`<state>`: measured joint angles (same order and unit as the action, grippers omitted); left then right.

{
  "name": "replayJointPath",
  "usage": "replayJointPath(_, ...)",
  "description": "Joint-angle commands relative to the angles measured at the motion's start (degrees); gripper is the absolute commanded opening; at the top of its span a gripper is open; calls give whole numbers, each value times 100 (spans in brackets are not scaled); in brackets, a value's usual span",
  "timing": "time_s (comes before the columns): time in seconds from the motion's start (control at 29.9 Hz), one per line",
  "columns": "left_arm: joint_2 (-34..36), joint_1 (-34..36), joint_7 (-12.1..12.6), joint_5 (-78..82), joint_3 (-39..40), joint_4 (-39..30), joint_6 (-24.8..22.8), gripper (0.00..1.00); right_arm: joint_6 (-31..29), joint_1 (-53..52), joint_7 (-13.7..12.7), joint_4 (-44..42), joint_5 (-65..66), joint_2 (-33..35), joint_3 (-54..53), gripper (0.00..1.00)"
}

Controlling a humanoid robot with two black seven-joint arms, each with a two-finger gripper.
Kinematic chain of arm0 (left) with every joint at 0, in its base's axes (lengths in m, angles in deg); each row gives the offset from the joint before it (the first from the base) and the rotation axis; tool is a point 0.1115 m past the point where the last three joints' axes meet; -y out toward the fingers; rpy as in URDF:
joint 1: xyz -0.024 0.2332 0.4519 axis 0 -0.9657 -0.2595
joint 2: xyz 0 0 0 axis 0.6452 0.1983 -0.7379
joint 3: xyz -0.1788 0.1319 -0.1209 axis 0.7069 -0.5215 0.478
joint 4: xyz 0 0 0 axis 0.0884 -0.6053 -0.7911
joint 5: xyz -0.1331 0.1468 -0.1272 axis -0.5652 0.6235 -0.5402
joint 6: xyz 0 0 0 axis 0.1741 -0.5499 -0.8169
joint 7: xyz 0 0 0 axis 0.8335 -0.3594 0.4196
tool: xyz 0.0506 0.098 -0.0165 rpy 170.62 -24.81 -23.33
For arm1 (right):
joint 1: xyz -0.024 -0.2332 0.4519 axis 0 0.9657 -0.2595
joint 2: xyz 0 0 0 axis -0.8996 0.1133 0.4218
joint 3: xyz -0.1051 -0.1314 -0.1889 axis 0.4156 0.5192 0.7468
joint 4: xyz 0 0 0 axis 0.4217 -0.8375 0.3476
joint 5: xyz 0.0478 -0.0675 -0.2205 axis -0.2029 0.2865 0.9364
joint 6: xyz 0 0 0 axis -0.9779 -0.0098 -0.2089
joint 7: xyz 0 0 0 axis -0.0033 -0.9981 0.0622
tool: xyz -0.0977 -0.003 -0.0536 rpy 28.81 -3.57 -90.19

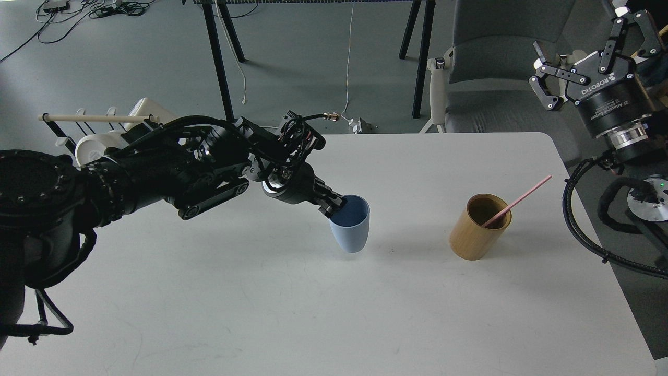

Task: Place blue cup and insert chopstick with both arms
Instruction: 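Set the blue cup upright on the table and open the left gripper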

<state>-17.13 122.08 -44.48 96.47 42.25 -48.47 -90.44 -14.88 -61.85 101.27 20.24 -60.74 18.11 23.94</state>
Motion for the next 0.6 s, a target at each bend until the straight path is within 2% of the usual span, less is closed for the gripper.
replayJointPath(0.0,-87,-1,0,0,-7,109,4,0,0,0,0,2,0,-8,0,96)
replayJointPath(0.37,-122,-107,0,9,-7,198,4,0,0,0,0,2,0,0,0,96)
replayJointPath(0.57,-122,-124,0,8,-7,215,4,0,0,0,0,29,0,18,0,93)
